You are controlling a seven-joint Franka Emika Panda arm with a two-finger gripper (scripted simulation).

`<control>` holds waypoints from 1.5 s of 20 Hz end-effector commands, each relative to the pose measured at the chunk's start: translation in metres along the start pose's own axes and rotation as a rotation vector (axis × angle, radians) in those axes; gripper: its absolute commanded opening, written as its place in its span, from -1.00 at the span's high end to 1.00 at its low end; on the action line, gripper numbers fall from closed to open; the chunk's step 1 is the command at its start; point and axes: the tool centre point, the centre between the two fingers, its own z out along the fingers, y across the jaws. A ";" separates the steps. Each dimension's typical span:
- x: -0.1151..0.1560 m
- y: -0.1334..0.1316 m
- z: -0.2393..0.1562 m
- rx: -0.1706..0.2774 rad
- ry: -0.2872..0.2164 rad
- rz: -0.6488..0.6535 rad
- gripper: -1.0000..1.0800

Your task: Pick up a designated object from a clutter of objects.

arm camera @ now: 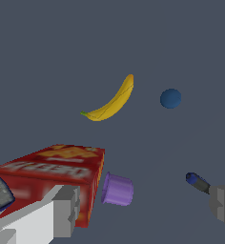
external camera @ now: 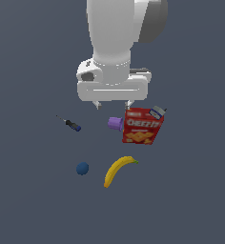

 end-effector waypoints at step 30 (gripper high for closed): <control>-0.009 -0.040 0.002 0.006 -0.006 0.119 -0.92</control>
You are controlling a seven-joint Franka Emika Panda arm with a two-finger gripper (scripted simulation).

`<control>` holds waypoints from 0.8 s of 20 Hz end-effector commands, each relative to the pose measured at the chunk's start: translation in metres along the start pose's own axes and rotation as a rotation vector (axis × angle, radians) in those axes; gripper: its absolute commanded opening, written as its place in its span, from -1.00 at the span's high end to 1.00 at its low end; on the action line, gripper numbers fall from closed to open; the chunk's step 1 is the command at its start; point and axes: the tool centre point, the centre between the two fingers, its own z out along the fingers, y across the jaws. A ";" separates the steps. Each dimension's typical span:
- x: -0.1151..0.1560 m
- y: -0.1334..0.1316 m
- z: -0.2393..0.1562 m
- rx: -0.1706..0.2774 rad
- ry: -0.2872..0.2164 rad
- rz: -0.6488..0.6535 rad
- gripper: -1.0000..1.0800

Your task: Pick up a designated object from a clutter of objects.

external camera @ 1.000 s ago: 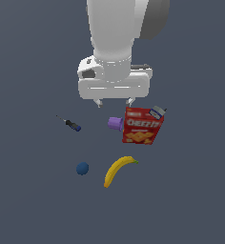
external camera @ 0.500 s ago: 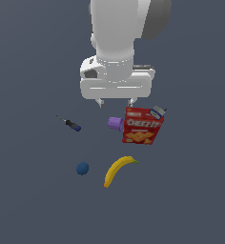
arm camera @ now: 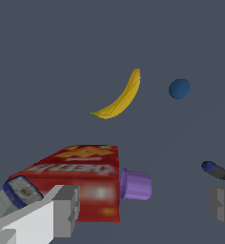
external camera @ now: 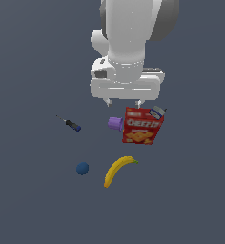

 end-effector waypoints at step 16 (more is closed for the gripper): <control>-0.024 -0.069 0.017 -0.015 0.001 0.291 -0.92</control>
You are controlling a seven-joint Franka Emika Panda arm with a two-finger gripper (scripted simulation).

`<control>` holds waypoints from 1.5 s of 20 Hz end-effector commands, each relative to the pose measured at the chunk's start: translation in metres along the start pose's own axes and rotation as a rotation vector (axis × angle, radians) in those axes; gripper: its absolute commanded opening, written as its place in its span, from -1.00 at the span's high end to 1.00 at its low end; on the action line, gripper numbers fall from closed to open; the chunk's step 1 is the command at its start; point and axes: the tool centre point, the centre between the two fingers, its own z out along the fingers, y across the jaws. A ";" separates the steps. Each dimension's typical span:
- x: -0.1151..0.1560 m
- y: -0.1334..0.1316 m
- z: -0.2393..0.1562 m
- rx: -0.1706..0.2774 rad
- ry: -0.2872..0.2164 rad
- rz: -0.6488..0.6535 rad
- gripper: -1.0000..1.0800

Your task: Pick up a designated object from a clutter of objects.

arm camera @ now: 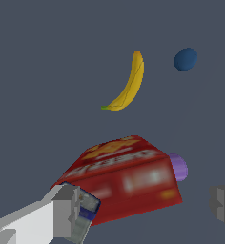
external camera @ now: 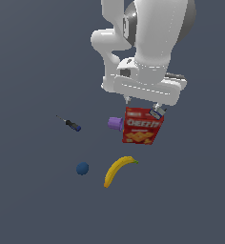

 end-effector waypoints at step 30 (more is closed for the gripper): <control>-0.068 -0.072 0.022 -0.015 0.012 0.399 -0.92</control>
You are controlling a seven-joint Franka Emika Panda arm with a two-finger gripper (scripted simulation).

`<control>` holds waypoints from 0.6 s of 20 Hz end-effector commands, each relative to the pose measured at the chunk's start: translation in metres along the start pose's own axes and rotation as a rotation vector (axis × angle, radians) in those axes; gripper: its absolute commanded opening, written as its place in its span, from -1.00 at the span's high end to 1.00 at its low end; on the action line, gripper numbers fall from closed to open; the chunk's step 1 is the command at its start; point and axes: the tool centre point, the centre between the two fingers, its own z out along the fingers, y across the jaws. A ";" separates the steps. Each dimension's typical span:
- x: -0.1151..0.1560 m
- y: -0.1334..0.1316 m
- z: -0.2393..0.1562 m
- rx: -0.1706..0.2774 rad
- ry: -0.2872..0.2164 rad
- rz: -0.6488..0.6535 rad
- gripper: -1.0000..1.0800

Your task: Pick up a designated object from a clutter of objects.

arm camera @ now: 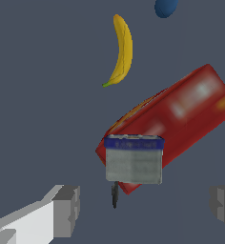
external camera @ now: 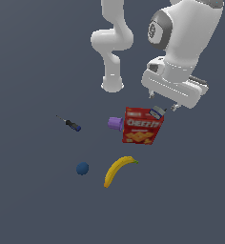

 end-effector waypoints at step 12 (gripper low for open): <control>-0.002 0.000 0.023 0.000 0.000 0.005 -0.92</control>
